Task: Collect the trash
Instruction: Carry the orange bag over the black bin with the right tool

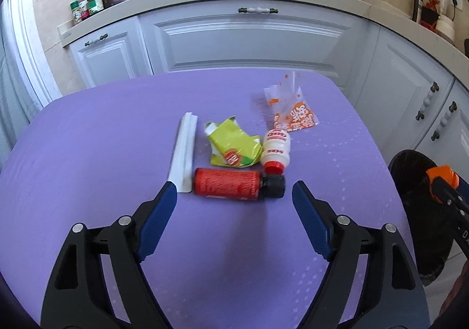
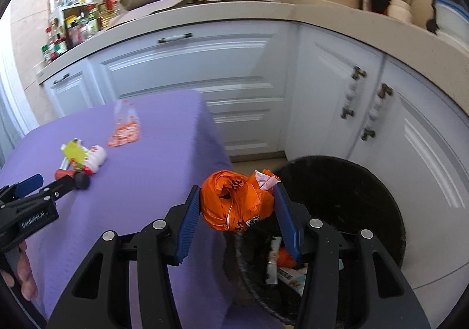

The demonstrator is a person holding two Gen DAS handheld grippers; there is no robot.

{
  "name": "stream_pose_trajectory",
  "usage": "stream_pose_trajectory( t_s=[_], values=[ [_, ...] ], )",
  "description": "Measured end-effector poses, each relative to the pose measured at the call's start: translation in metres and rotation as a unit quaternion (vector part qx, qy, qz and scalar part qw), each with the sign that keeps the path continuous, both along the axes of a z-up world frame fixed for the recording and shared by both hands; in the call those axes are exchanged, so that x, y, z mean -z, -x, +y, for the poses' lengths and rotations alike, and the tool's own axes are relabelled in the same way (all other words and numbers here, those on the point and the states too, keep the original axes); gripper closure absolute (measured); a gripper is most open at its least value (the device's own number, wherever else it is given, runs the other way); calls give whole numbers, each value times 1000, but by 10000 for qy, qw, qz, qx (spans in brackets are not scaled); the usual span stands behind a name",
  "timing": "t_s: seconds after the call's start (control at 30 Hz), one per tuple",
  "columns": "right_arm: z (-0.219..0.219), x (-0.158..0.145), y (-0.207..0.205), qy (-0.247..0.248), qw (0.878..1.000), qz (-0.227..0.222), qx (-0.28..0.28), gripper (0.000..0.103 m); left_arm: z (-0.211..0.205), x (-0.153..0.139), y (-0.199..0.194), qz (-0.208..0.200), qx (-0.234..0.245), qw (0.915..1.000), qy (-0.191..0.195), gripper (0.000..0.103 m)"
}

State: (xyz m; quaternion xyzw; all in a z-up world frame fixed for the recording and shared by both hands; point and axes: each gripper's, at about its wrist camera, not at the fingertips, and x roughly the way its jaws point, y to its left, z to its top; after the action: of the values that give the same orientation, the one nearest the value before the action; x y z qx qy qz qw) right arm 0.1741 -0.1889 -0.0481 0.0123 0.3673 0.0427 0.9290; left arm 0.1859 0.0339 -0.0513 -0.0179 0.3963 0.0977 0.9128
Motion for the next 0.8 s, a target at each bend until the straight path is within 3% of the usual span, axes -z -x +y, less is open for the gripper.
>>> stream_pose_trajectory(
  t_s=[0.3,0.4,0.53,0.6,0.8],
  values=[
    [-20,14,0,-149,9998,103,131,53,-3,10,-12,205,-59,9998,-40,24],
    [-22,16,0,-171,9997,126,139,53,-2,11,-13,247,-91,9996,-51,36],
    [-23,17,-1,-190,9996,147,131,53,-1,15,-14,378,6,9993,50,67],
    [-24,17,0,-197,9996,148,122,53,0,15,-12,376,46,9992,92,74],
    [-21,17,1,-187,9997,147,99,53,4,12,-2,363,44,9992,165,76]
  ],
)
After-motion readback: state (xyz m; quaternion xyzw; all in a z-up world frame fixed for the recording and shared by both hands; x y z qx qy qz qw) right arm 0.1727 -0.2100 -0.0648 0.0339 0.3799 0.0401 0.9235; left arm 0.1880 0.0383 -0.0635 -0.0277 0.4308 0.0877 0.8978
